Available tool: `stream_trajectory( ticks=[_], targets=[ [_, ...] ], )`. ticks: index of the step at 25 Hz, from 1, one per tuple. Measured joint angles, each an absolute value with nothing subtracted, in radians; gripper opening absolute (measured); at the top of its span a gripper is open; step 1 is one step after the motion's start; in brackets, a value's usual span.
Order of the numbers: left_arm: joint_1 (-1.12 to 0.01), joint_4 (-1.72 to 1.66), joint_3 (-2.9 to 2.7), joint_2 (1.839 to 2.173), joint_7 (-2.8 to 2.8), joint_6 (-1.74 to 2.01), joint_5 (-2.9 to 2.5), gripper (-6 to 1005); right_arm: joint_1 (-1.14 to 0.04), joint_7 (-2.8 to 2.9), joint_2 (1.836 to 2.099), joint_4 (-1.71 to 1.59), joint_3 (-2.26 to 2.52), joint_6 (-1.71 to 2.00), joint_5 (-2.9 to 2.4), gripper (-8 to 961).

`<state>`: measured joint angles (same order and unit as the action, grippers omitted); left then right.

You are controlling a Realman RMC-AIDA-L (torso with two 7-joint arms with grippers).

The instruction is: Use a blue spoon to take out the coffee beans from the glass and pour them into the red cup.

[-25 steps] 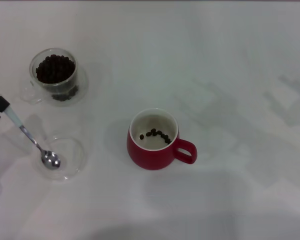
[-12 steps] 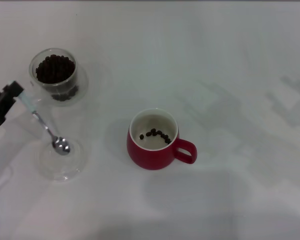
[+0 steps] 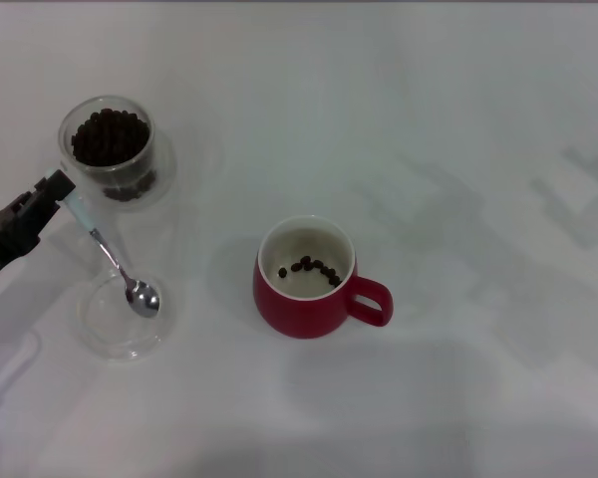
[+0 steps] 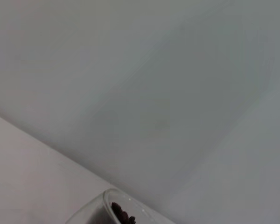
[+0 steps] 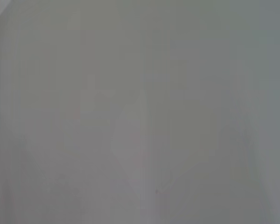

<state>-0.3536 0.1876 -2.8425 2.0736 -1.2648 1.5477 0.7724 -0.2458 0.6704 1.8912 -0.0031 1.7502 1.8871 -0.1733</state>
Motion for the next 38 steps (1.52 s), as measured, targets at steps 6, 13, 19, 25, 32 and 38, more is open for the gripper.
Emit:
stream_trajectory(
  ticks=[6, 13, 19, 25, 32, 38],
  targets=[
    [-0.353, 0.158, -2.842, 2.074, -1.266, 1.515, 0.768, 125, -0.255, 0.671, 1.887, -0.008, 1.750, 1.873, -0.173, 696],
    [-0.356, 0.101, -2.842, 2.074, -1.274, 1.445, 0.727, 136, -0.267, 0.672, 1.887, -0.008, 1.750, 1.860, -0.173, 696],
    [-0.346, 0.087, -2.843, 2.074, -1.281, 1.435, 0.708, 157, -0.273, 0.672, 1.887, -0.010, 1.750, 1.854, -0.173, 696],
    [-0.321, 0.094, -2.842, 2.072, -1.275, 1.439, 0.708, 199, -0.281, 0.672, 1.893, -0.012, 1.750, 1.853, -0.179, 695],
    [-0.295, 0.139, -2.843, 2.068, -1.251, 1.468, 0.708, 316, -0.282, 0.667, 1.904, -0.012, 1.752, 1.856, -0.181, 695],
    [-0.288, 0.229, -2.840, 2.066, -1.223, 1.520, 0.716, 460, -0.284, 0.649, 1.909, -0.013, 1.750, 1.856, -0.177, 695]
  ],
)
